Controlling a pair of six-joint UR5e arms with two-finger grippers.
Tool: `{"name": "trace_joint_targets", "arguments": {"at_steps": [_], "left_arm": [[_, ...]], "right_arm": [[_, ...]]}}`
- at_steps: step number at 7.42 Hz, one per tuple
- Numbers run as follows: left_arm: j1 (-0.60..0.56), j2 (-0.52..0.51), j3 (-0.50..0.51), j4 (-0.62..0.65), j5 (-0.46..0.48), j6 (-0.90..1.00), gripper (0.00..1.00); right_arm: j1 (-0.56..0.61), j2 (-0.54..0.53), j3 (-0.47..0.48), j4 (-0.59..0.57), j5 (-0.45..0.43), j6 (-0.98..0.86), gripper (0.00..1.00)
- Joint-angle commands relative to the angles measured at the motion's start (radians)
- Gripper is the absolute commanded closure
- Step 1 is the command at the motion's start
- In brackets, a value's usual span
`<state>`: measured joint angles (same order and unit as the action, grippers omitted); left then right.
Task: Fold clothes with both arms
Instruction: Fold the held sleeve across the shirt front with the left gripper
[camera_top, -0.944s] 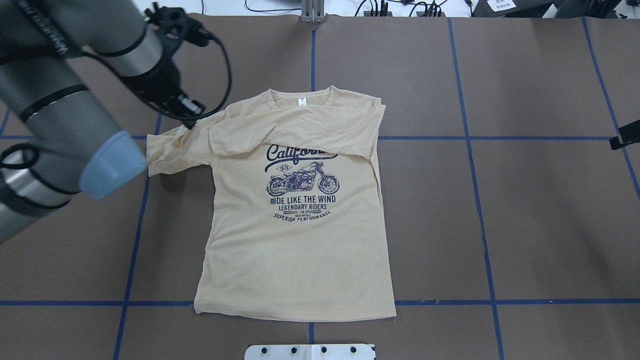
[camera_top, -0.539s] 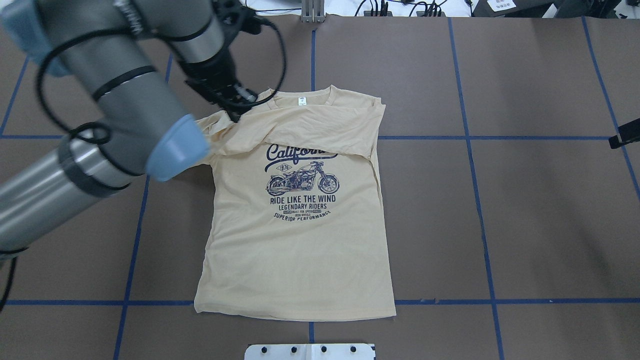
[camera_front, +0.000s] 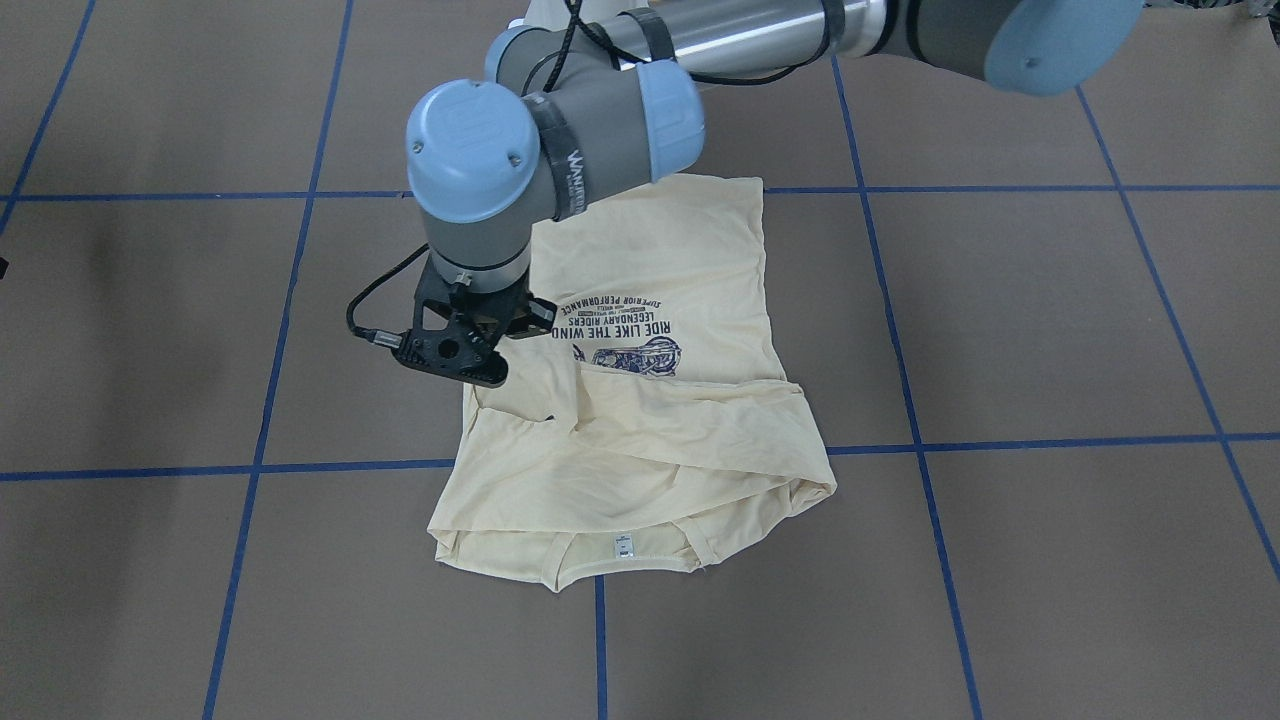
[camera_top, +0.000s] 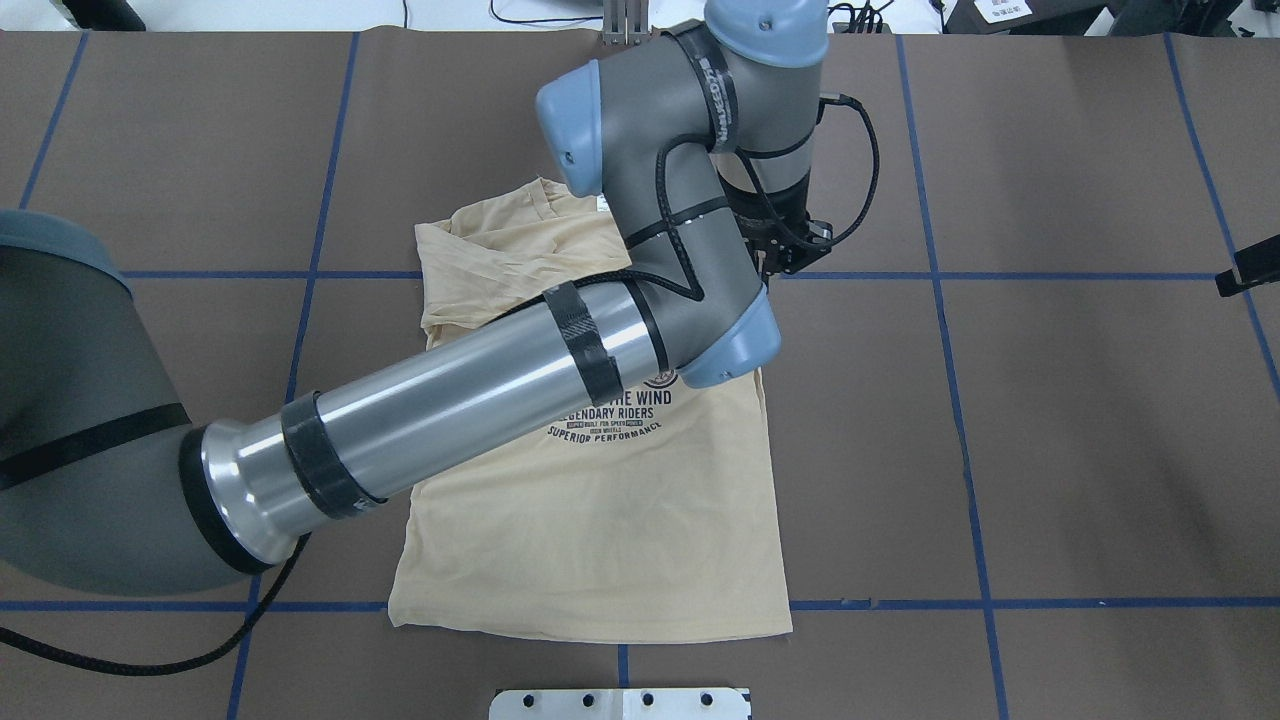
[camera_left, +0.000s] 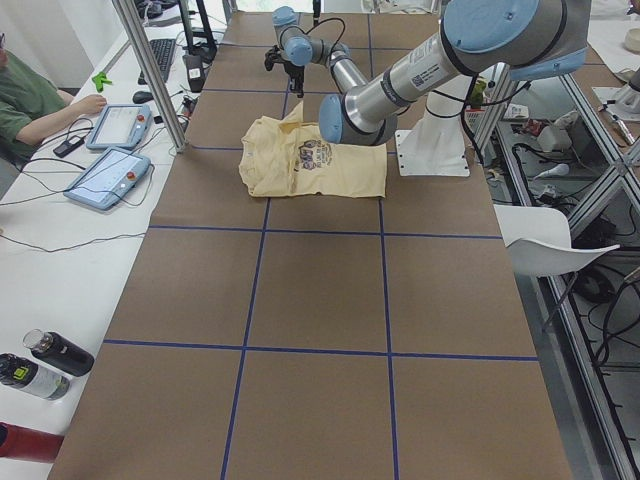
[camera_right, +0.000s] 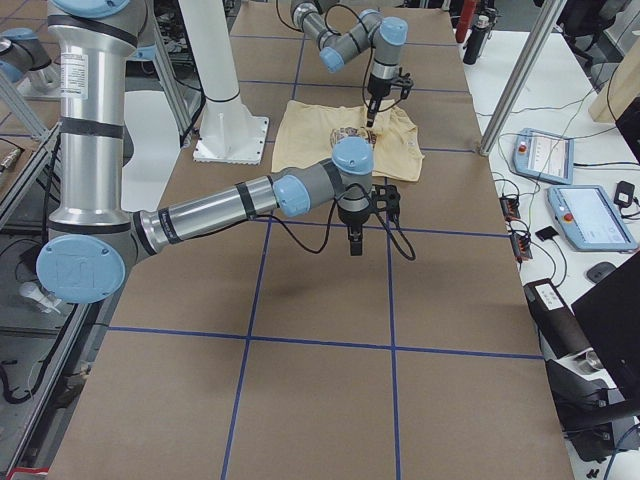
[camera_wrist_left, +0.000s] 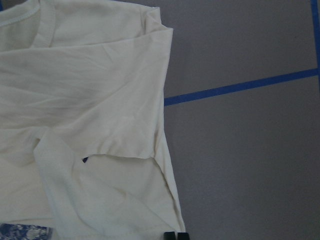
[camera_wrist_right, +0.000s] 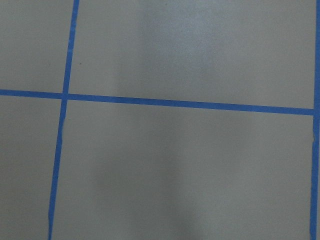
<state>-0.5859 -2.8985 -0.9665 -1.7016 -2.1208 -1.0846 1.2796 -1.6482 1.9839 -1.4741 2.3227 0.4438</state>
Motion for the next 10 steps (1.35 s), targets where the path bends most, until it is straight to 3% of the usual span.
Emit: {"name": "trace_joint_targets", "arguments": {"at_steps": [1,3,4,6,7,9,10], "left_arm": [[0.034,-0.013,0.026,-0.131,0.015,-0.144,0.00],[0.032,0.013,-0.016,-0.128,0.027,-0.092,0.00],[0.032,0.088,-0.111,-0.119,0.025,-0.075,0.00],[0.032,0.281,-0.374,-0.036,0.030,-0.020,0.00],[0.034,0.414,-0.555,0.014,0.031,0.018,0.00],[0.102,0.743,-0.929,0.016,0.120,0.026,0.00],[0.135,0.830,-1.021,0.016,0.202,0.014,0.00]], "right_arm": [[0.000,0.005,-0.002,0.000,0.000,0.013,0.00],[-0.003,0.045,0.006,0.005,-0.002,0.129,0.00],[-0.034,0.065,0.016,0.018,0.000,0.213,0.00],[-0.150,0.065,0.018,0.209,-0.022,0.490,0.00],[-0.234,0.056,0.056,0.269,-0.079,0.636,0.00],[-0.439,0.048,0.163,0.270,-0.220,0.864,0.00],[-0.548,0.036,0.208,0.270,-0.309,0.962,0.00]]}}
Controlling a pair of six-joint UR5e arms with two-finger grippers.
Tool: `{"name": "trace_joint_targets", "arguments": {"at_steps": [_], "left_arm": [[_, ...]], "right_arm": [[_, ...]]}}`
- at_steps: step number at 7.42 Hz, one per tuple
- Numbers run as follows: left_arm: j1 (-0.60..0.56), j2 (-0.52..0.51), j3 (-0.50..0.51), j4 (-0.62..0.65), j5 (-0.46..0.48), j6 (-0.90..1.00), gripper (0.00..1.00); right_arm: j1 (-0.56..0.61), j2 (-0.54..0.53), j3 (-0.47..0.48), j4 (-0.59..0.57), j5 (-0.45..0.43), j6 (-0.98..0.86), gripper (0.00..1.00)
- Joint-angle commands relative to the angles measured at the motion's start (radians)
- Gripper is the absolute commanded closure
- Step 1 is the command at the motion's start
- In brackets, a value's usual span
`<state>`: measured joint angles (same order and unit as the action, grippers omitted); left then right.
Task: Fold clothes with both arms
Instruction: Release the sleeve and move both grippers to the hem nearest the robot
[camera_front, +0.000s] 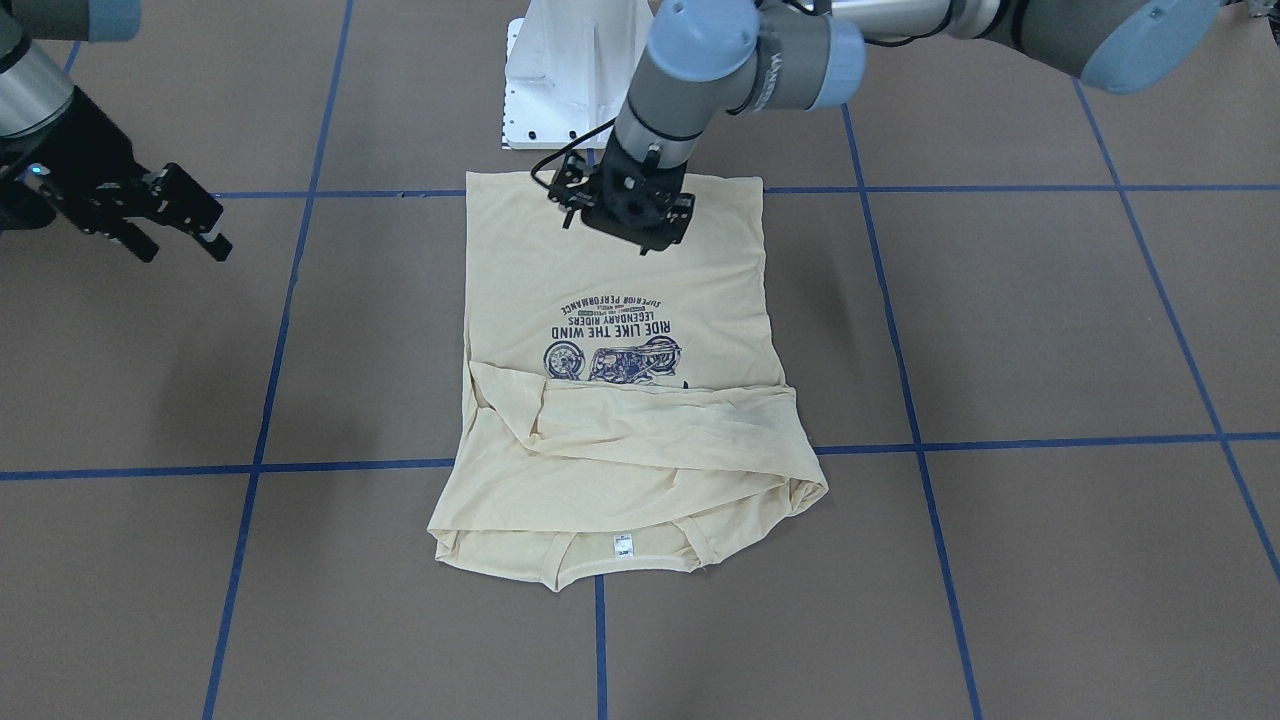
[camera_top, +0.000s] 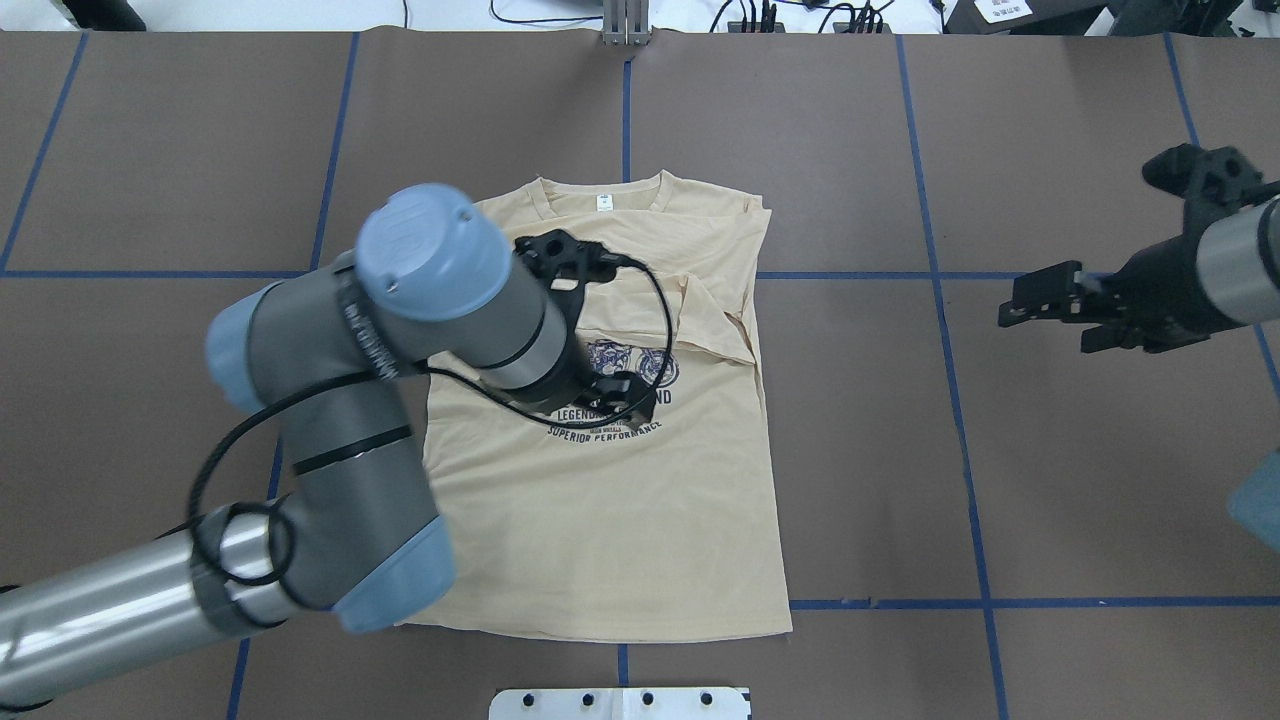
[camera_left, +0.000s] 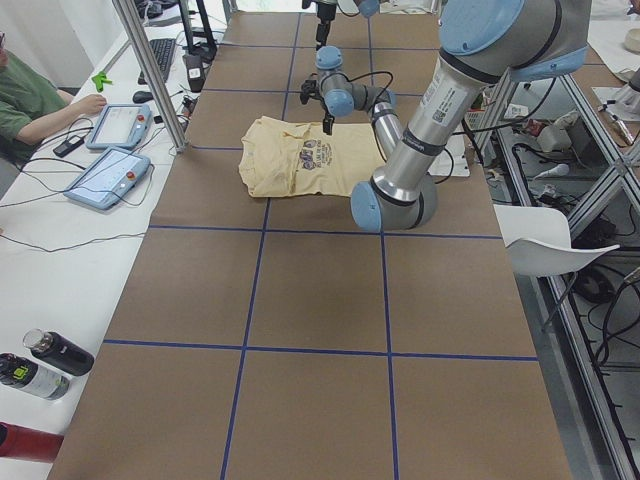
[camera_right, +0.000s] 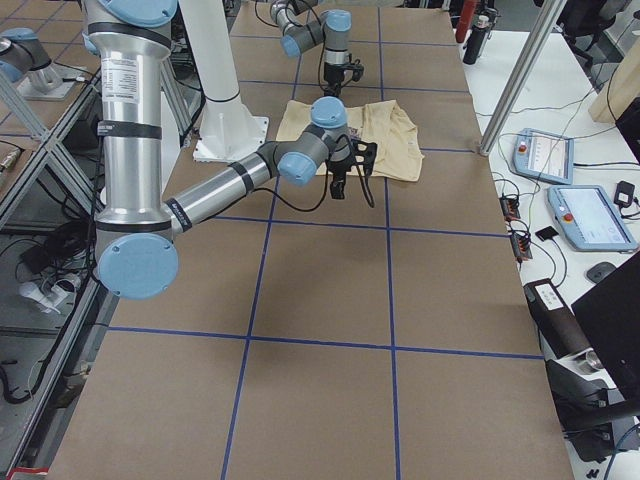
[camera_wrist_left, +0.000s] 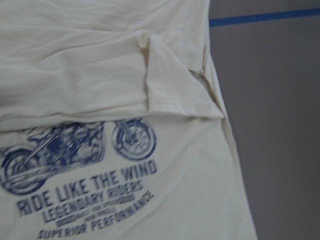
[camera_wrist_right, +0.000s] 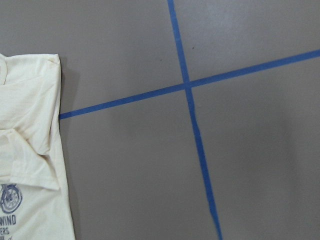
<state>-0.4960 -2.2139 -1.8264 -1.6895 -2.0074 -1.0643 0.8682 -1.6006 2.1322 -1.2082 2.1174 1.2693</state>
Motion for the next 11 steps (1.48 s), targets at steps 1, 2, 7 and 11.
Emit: {"name": "trace_joint_targets", "arguments": {"at_steps": [1,2,7,11], "left_arm": [[0.083,0.216,-0.204,0.001,0.122,-0.035,0.00],[0.164,0.258,-0.212,-0.015,0.213,-0.154,0.00],[0.234,0.454,-0.220,-0.237,0.237,-0.189,0.00],[0.237,0.531,-0.211,-0.263,0.243,-0.194,0.06]], "right_arm": [[-0.241,-0.030,0.093,0.004,-0.205,0.213,0.00],[-0.349,-0.044,0.115,0.003,-0.309,0.285,0.00],[-0.634,0.003,0.123,-0.098,-0.617,0.421,0.00],[-0.679,0.188,0.107,-0.317,-0.638,0.469,0.00]]}}
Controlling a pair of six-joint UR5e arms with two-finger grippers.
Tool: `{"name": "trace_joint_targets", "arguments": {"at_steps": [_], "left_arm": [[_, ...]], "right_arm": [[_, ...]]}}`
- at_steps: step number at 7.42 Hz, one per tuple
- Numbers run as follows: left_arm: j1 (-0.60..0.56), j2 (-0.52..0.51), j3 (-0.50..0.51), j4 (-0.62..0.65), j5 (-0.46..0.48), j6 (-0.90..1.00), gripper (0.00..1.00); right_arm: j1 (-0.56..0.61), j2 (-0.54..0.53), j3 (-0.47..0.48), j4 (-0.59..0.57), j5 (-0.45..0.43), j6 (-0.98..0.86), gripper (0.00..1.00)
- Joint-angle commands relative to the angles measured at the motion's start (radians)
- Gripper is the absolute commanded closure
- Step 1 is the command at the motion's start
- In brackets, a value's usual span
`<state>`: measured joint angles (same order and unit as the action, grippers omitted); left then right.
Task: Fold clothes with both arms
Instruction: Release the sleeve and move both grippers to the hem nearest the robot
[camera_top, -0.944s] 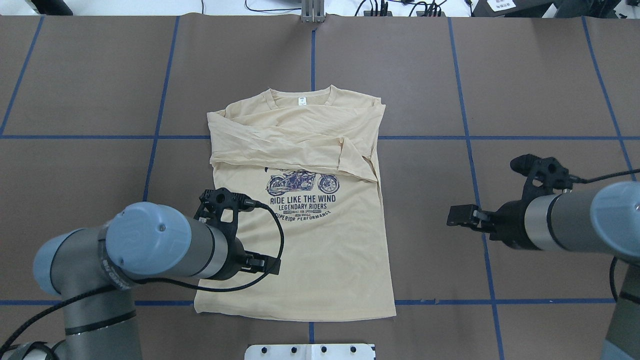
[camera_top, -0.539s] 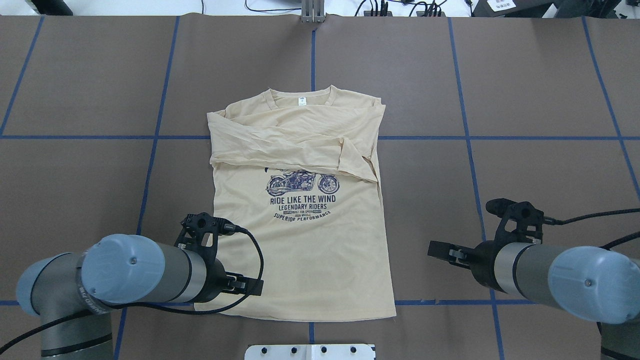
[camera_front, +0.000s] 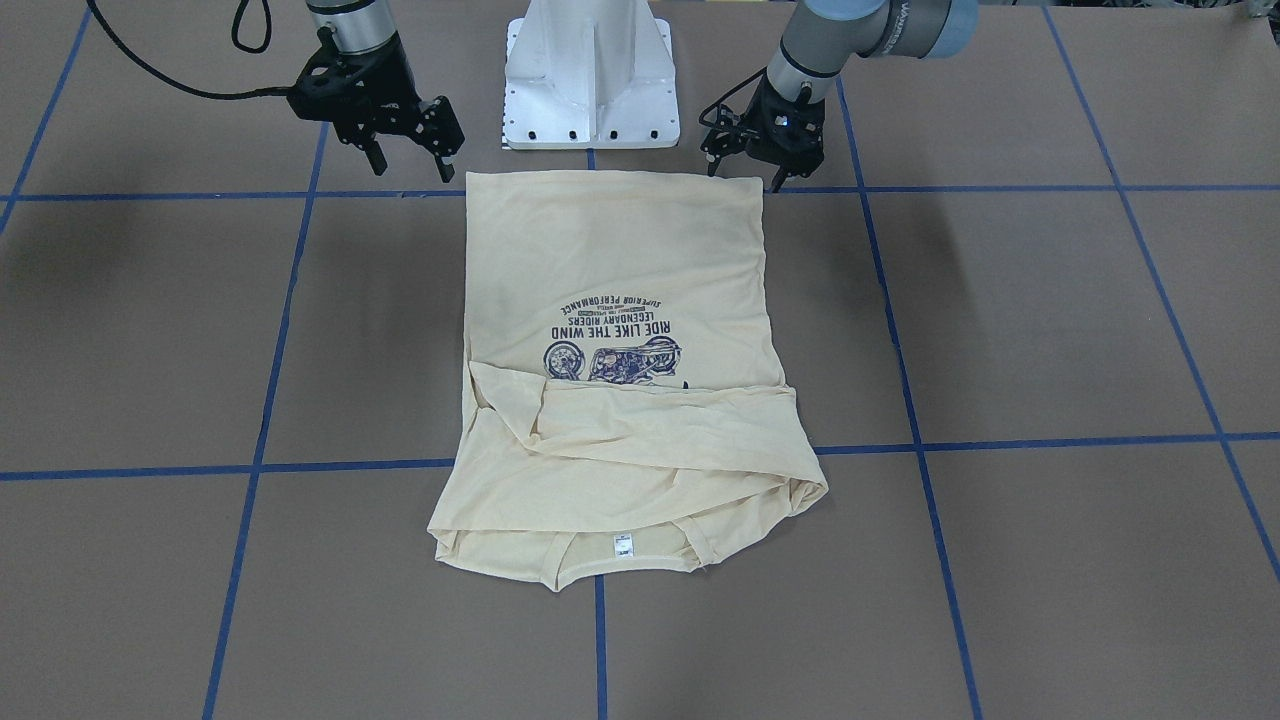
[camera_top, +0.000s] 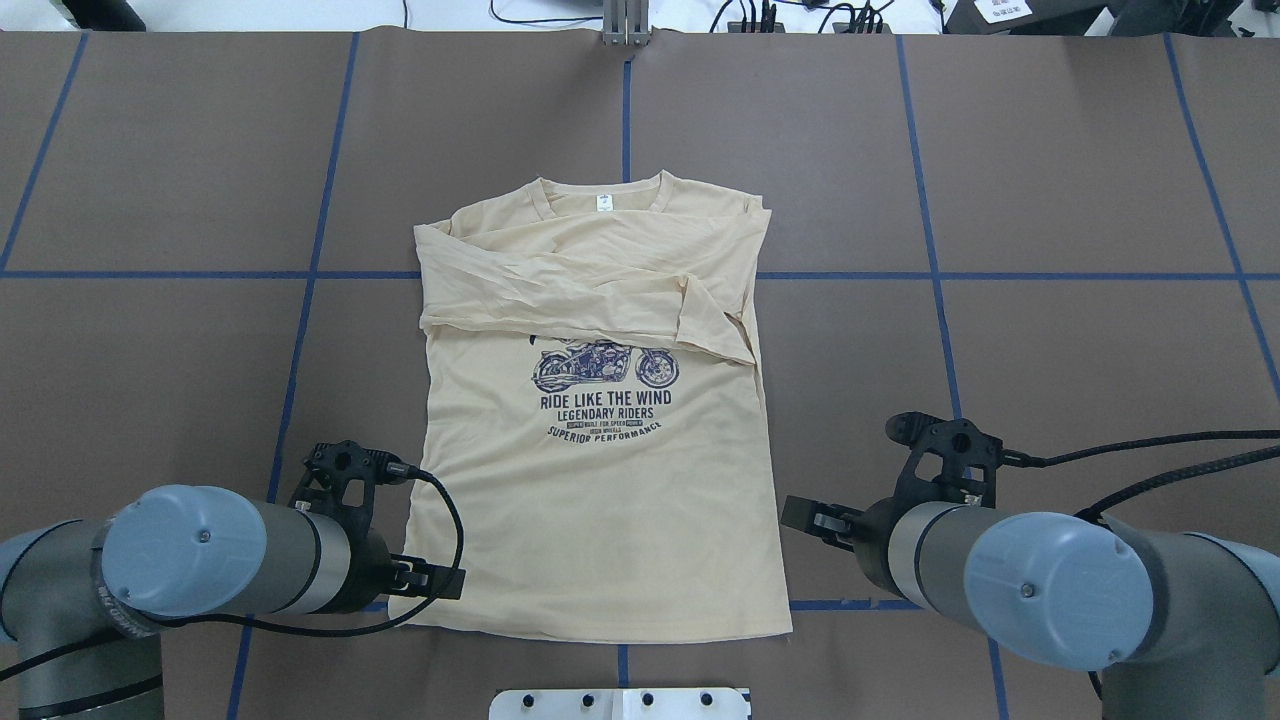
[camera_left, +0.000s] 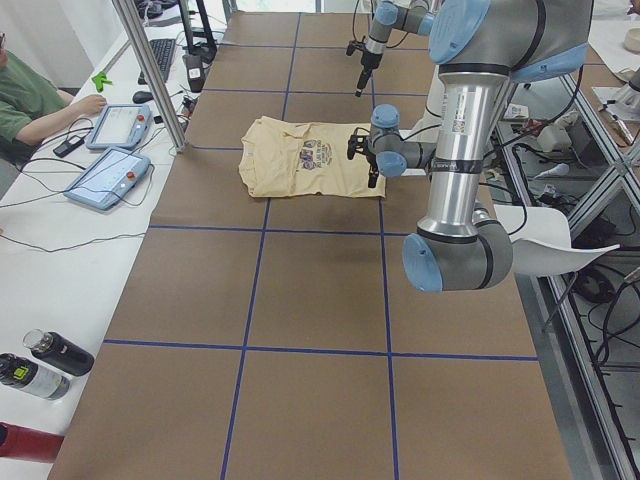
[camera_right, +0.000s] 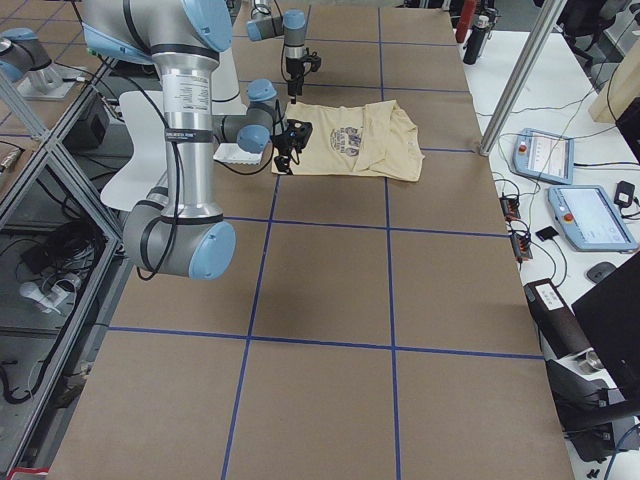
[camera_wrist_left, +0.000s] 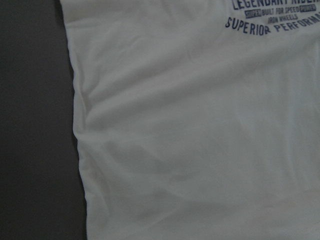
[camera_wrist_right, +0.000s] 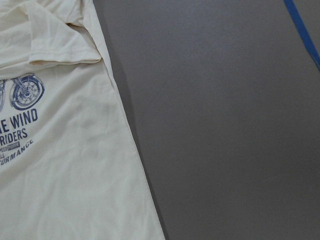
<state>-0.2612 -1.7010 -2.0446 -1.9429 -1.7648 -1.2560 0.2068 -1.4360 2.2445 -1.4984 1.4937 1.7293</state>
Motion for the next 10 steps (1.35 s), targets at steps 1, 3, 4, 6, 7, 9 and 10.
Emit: {"name": "trace_joint_targets", "arguments": {"at_steps": [1,3,4,6,7,9,10], "left_arm": [[0.007,0.020,0.014,-0.010,0.001,-0.002,0.10],[0.025,0.018,0.030,-0.011,-0.001,0.001,0.13],[0.036,0.018,0.038,-0.011,-0.001,0.000,0.14],[0.046,0.014,0.038,-0.011,-0.005,-0.002,0.24],[0.046,0.011,0.032,-0.011,-0.010,-0.003,0.33],[0.046,0.009,0.038,-0.045,-0.012,-0.005,0.52],[0.046,0.009,0.038,-0.045,-0.012,-0.005,0.55]], "right_arm": [[-0.030,0.023,-0.006,-0.026,-0.029,0.009,0.00],[-0.035,0.023,-0.008,-0.026,-0.029,0.009,0.00],[-0.040,0.025,-0.020,-0.026,-0.032,0.013,0.00],[-0.043,0.025,-0.026,-0.025,-0.038,0.013,0.00],[-0.043,0.025,-0.026,-0.025,-0.038,0.013,0.00],[-0.043,0.025,-0.026,-0.025,-0.039,0.013,0.00],[-0.043,0.025,-0.028,-0.025,-0.039,0.013,0.00]]}}
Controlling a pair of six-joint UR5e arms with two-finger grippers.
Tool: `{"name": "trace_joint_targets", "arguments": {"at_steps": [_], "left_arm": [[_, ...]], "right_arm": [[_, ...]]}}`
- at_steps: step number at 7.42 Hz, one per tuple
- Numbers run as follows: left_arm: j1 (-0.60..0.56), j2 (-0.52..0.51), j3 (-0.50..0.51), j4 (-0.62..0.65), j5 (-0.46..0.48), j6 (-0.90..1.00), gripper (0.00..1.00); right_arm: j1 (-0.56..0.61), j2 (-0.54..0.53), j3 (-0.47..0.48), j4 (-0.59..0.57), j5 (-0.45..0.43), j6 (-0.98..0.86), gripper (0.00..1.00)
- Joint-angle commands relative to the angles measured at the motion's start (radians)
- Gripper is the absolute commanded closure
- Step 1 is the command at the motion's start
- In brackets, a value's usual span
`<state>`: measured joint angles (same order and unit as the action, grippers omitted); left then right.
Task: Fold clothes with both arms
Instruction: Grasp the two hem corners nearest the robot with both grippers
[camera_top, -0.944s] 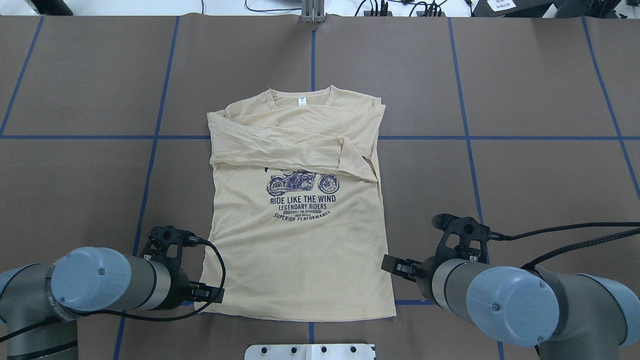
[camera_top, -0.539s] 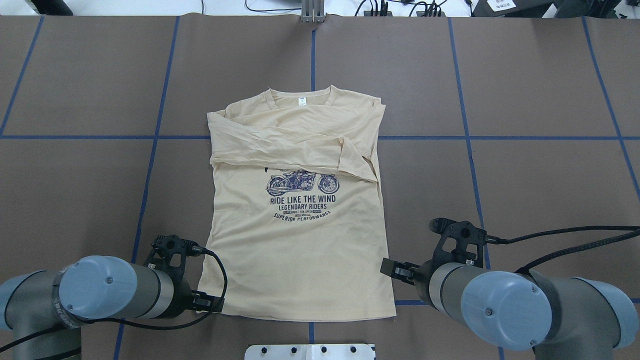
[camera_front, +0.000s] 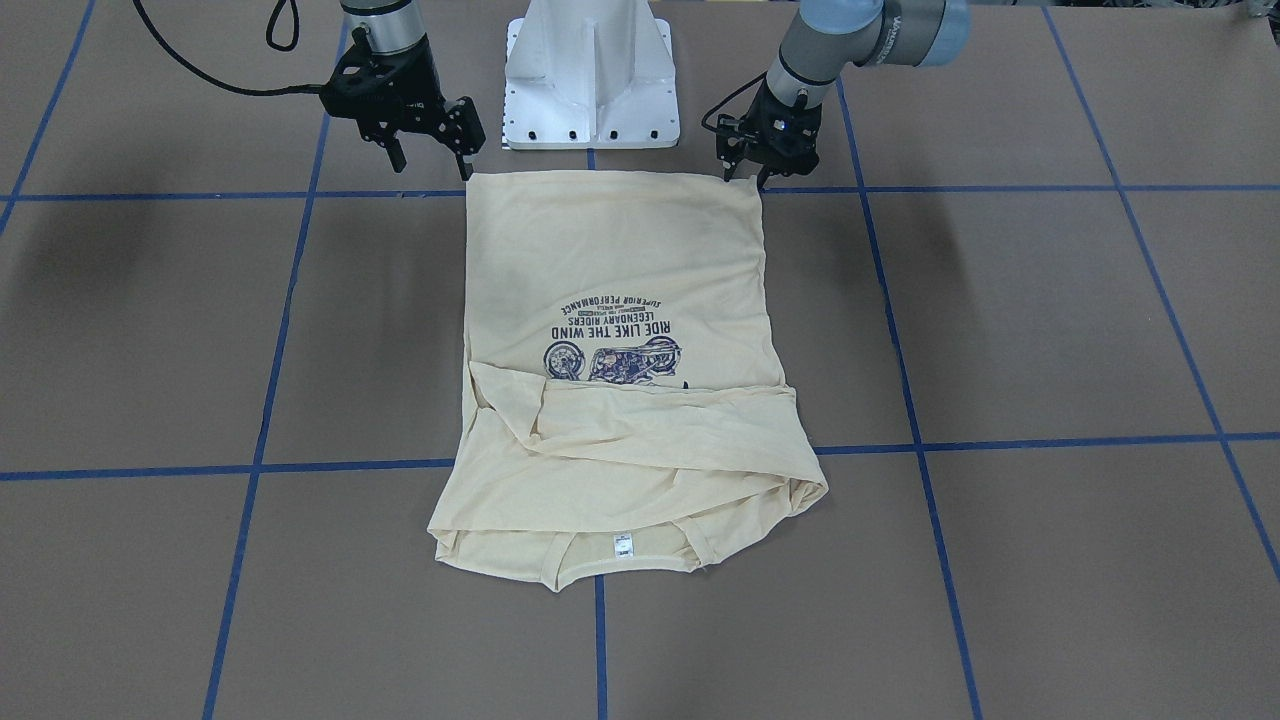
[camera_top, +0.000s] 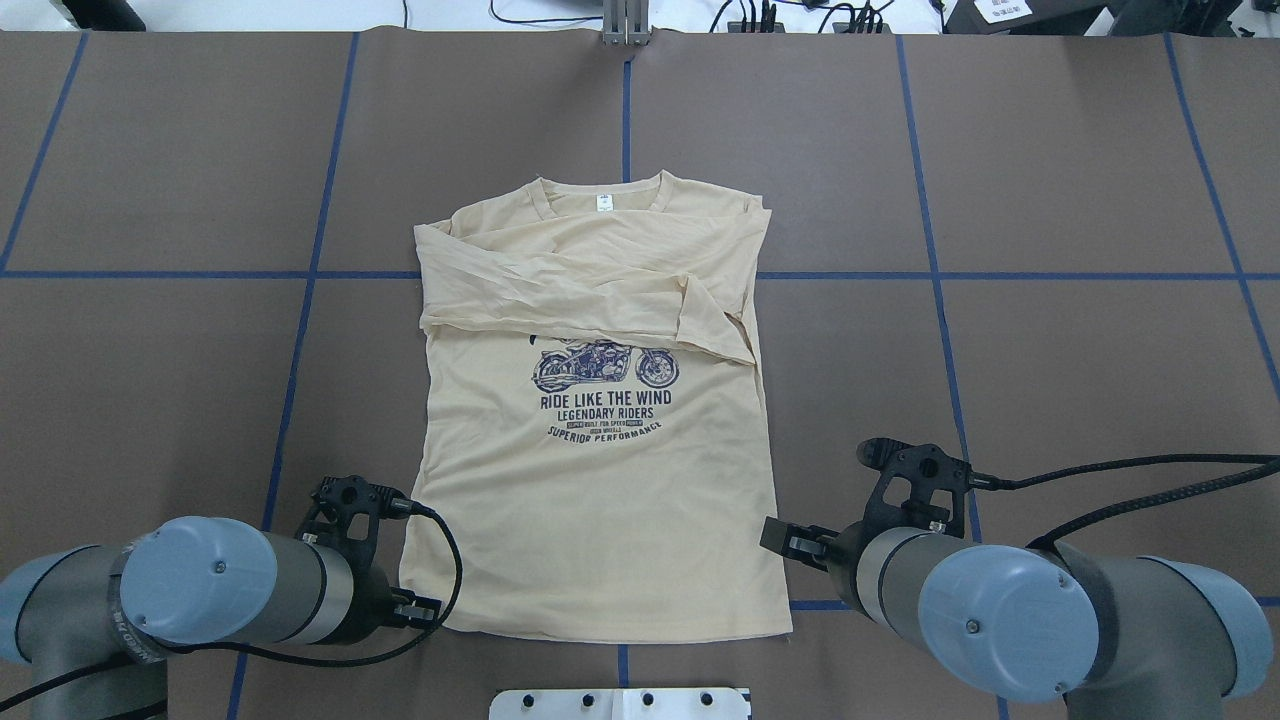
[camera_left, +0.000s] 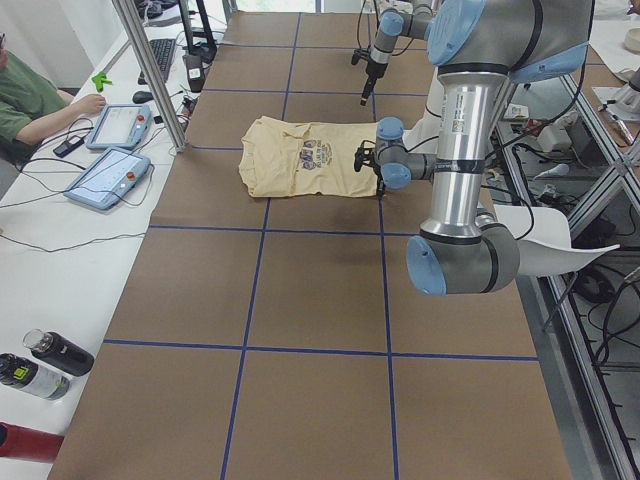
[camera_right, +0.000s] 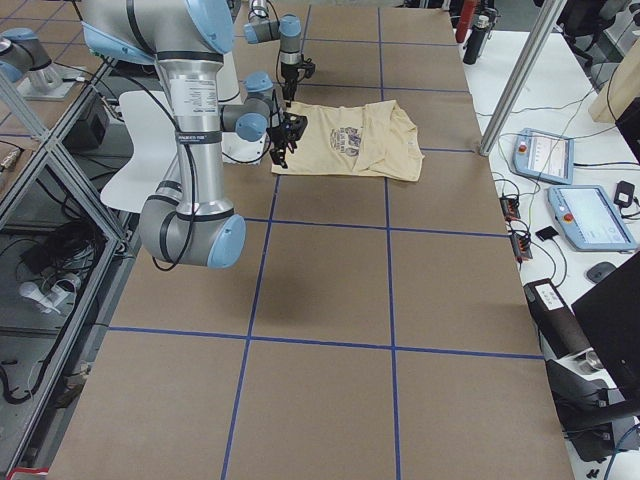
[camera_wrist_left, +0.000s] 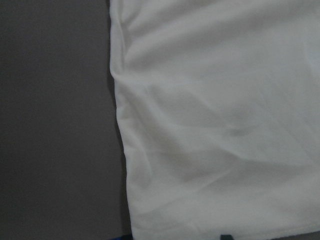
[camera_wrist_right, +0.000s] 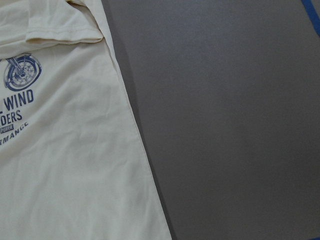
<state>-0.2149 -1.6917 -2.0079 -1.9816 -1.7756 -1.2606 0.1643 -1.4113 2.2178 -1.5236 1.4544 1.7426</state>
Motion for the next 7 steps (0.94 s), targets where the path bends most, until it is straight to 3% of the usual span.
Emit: {"name": "trace_joint_targets", "arguments": {"at_steps": [1,2,3,4,7], "left_arm": [[0.000,0.000,0.001,-0.006,-0.001,0.001,0.56],[0.000,0.001,-0.002,-0.006,-0.001,0.001,0.58],[-0.001,0.006,-0.003,-0.006,-0.001,0.001,0.74],[-0.001,0.007,-0.006,-0.006,-0.001,0.003,1.00],[-0.001,0.003,-0.011,-0.006,-0.001,0.006,1.00]], "right_arm": [[0.000,0.000,-0.001,0.000,0.000,0.000,0.00],[0.000,0.000,-0.001,0.000,0.000,0.000,0.00],[-0.003,0.000,-0.003,0.000,0.000,0.000,0.00],[-0.014,0.000,-0.021,0.006,-0.011,0.003,0.00],[-0.077,0.017,-0.061,0.011,-0.052,0.088,0.01]]}}
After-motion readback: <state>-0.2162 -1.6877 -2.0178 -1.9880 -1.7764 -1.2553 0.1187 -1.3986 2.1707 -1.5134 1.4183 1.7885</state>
